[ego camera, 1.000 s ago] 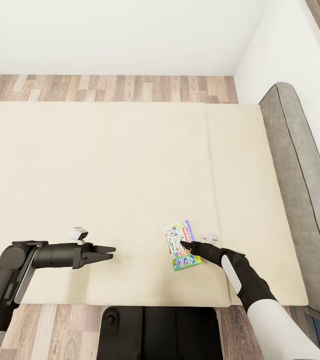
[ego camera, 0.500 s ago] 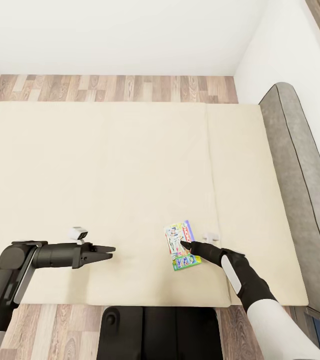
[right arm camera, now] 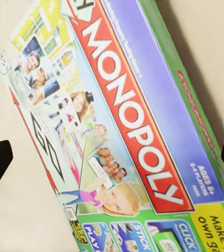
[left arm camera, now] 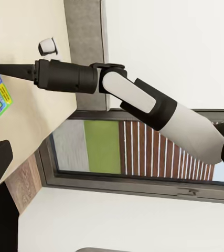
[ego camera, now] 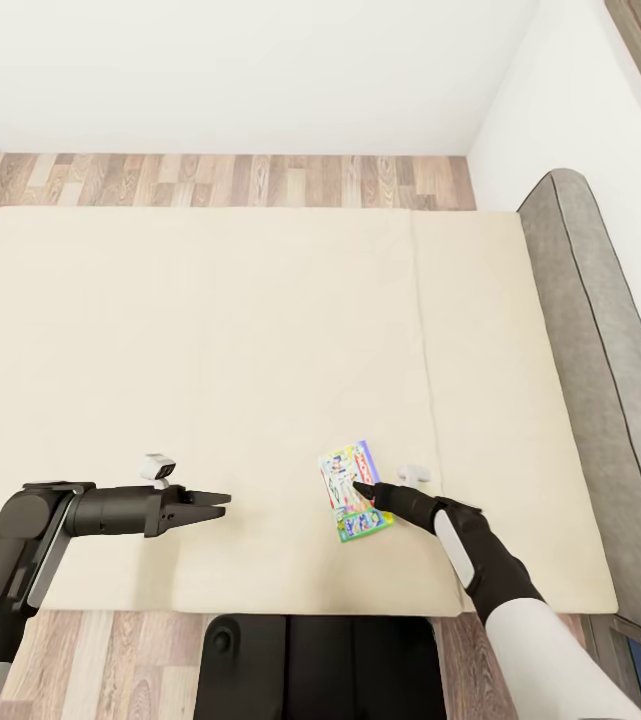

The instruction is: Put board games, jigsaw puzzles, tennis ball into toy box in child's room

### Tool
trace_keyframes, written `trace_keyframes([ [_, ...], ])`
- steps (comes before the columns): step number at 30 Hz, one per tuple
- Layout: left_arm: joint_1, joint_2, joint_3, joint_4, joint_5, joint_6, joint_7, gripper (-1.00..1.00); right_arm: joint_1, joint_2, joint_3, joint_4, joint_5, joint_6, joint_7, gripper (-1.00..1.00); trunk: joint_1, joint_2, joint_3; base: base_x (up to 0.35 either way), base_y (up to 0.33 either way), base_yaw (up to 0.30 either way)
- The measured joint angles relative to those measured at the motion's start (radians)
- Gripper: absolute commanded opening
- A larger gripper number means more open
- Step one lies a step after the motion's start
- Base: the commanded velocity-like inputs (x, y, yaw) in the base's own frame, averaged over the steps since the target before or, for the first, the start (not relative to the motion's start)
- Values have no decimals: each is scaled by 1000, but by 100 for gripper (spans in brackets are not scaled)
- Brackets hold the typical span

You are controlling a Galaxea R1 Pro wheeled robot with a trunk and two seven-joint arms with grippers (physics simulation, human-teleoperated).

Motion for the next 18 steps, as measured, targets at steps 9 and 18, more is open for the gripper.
trace_keyframes([
  [9,0,0,1,0,0,0,0,100,0,3,0,1,0,-1,-1,100,0,0,9,0,0,0],
  [18,0,0,0,0,0,0,0,100,0,3,0,2,0,-2,-1,100,0,0,9,0,0,0],
])
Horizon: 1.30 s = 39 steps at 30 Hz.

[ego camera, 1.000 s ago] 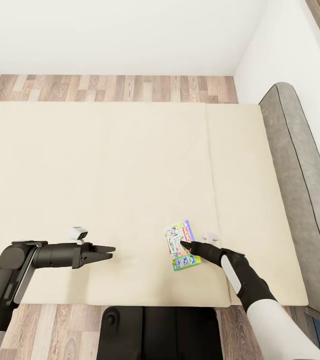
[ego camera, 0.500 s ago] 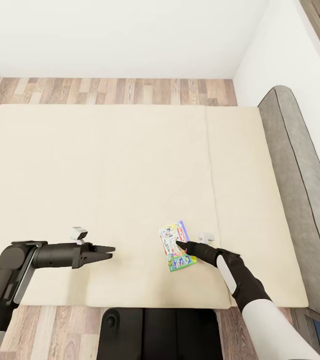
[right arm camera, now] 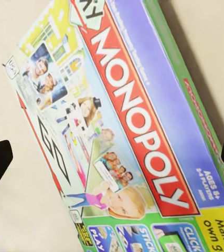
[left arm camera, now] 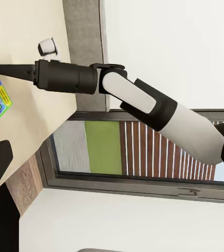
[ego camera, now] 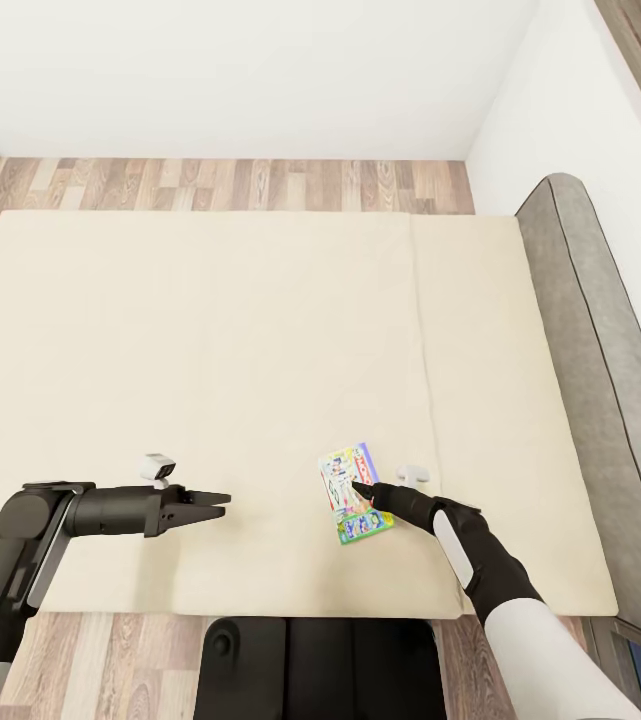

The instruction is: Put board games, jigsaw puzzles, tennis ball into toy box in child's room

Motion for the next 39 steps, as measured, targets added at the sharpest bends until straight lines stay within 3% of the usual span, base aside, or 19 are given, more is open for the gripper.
trace_keyframes([
  [18,0,0,0,0,0,0,0,100,0,3,0,0,0,0,0,100,0,0,1,0,0,0],
  [39,0,0,-1,0,-1,0,0,100,0,5,0,0,0,-1,0,100,0,0,25,0,0,0],
])
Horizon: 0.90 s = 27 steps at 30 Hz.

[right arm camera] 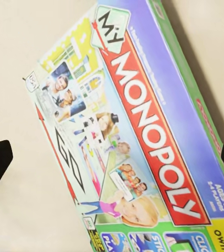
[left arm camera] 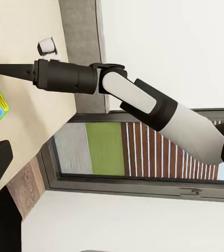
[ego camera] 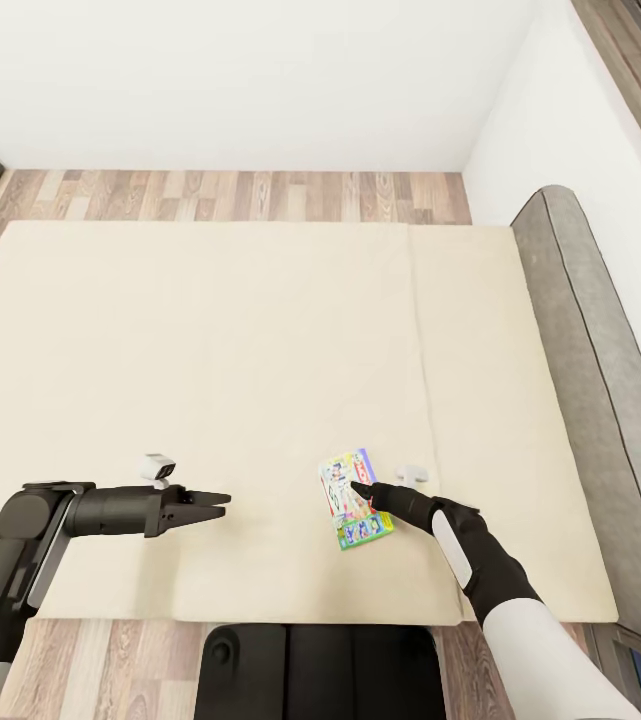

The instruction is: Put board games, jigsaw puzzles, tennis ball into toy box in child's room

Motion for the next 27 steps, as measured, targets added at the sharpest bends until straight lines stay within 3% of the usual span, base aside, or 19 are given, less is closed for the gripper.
trace_keyframes([
  [13,0,0,0,1,-1,-1,0,100,0,0,0,7,4,-3,-7,100,0,0,1,0,0,0],
  [27,0,-1,-1,1,-1,-2,0,100,-1,11,6,15,3,4,-89,100,0,0,1,0,0,0],
])
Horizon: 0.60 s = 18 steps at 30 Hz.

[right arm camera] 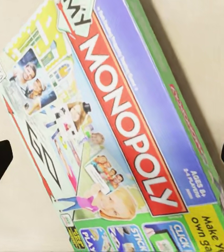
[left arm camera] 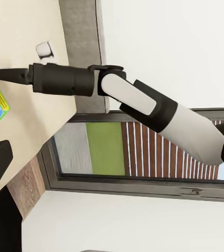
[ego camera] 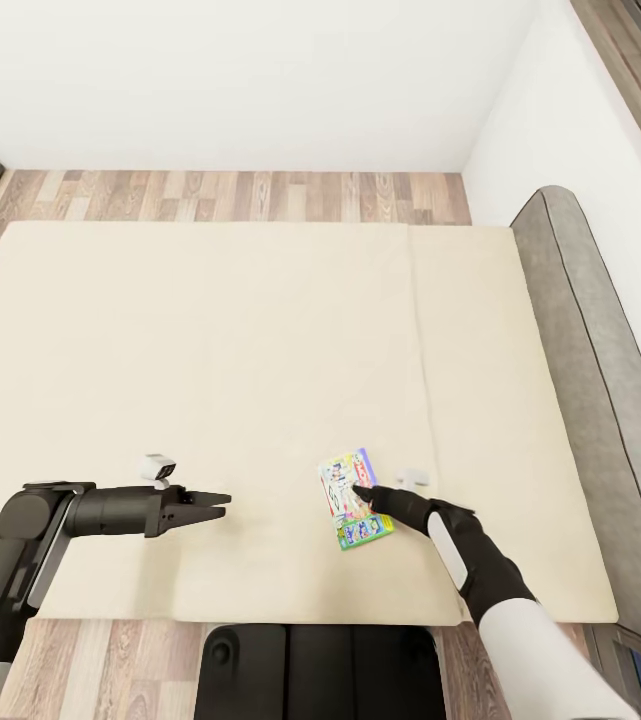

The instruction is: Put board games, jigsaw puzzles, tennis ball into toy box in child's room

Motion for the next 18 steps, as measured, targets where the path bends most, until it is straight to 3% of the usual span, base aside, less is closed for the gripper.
trace_keyframes([
  [7,0,0,0,0,0,0,0,100,0,8,66,2,-1,-2,-15,100,0,0,0,0,0,0],
  [18,0,0,0,0,0,0,0,100,-1,27,85,3,-2,1,-17,100,0,0,0,0,0,0],
])
